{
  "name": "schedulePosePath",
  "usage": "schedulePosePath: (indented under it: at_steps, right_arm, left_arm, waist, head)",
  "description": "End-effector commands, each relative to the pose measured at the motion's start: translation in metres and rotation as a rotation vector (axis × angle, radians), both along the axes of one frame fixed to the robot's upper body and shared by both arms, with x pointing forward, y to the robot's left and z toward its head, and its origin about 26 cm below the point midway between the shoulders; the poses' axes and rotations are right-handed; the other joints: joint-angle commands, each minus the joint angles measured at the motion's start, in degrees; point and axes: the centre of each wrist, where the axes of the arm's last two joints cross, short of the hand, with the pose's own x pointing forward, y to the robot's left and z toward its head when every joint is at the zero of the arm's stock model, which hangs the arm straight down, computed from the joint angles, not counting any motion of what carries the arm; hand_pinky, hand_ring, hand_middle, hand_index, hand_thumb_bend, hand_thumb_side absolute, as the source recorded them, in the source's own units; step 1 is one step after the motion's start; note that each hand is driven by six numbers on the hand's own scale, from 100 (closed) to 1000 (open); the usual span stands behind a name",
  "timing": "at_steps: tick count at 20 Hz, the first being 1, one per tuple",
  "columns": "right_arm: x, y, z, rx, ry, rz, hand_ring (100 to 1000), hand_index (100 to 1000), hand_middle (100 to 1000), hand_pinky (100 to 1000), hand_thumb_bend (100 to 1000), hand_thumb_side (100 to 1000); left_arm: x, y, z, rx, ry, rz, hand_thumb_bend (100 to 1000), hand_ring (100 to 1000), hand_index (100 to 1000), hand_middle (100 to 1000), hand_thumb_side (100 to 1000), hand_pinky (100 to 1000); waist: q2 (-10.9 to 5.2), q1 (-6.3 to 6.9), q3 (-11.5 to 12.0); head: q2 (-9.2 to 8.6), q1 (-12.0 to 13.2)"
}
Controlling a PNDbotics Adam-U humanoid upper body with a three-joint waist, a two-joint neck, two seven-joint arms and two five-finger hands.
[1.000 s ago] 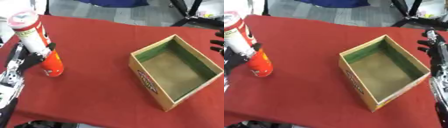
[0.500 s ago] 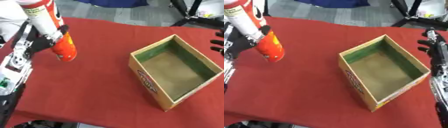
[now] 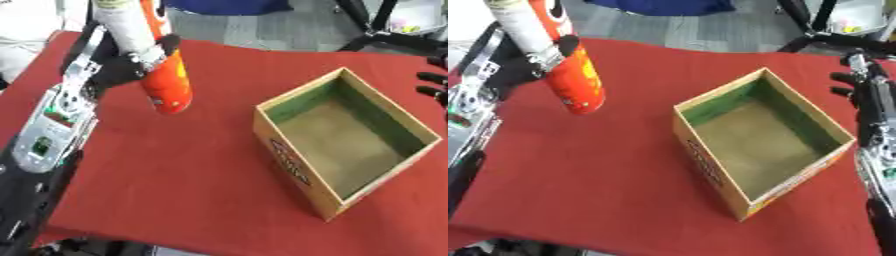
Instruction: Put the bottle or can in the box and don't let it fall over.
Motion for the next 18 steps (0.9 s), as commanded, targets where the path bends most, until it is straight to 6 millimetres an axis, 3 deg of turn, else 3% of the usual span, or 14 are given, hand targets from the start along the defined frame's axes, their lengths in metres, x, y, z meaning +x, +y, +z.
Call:
schedulePosePath:
  at_steps: [1,10,18]
  right_arm:
    - [0.000,0.001,0.014,-0.015,-0.043,0.012,820,918,864,789,100,909]
    - [0.001,0.007,0.018,-0.007,-0.057,0.027,819,917,862,788,100,905]
    - [0.002,0.012,0.020,-0.001,-0.062,0.041,818,916,862,788,100,906]
  left_arm:
    - [0.000,-0.020,0.012,0.011,-0.028,-0.065,100,703,461,334,356,968]
    - [0.002,-0.079,0.014,0.029,-0.019,-0.211,100,701,462,331,367,963]
    - [0.006,-0.104,0.015,0.045,-0.022,-0.255,100,700,460,329,358,962]
  waist:
    - [-1.03,0.04,-0.1]
    - [-0.46,-0.46,-0.9]
    - [0.18,-0.85,-1.8]
  head:
    - [0.09,-1.2]
    - [-0.47,-2.5]
    - [-1.21,-1.7]
